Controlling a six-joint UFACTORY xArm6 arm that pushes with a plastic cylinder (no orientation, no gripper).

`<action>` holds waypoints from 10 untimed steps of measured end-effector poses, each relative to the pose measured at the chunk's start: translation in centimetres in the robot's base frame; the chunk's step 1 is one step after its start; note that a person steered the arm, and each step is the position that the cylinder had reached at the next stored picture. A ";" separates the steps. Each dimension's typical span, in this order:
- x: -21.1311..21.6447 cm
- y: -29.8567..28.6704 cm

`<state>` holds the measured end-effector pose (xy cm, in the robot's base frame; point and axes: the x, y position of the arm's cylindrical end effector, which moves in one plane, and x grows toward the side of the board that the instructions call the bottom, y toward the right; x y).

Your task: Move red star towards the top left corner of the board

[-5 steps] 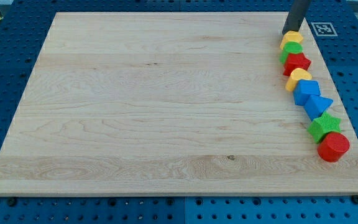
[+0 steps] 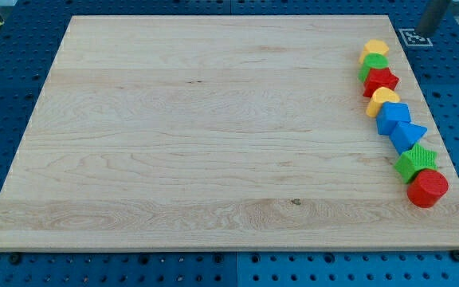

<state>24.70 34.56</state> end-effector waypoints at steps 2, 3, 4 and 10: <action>9.1 0.0; 13.2 -0.7; 13.5 -6.0; 12.3 -23.6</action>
<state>37.02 10.93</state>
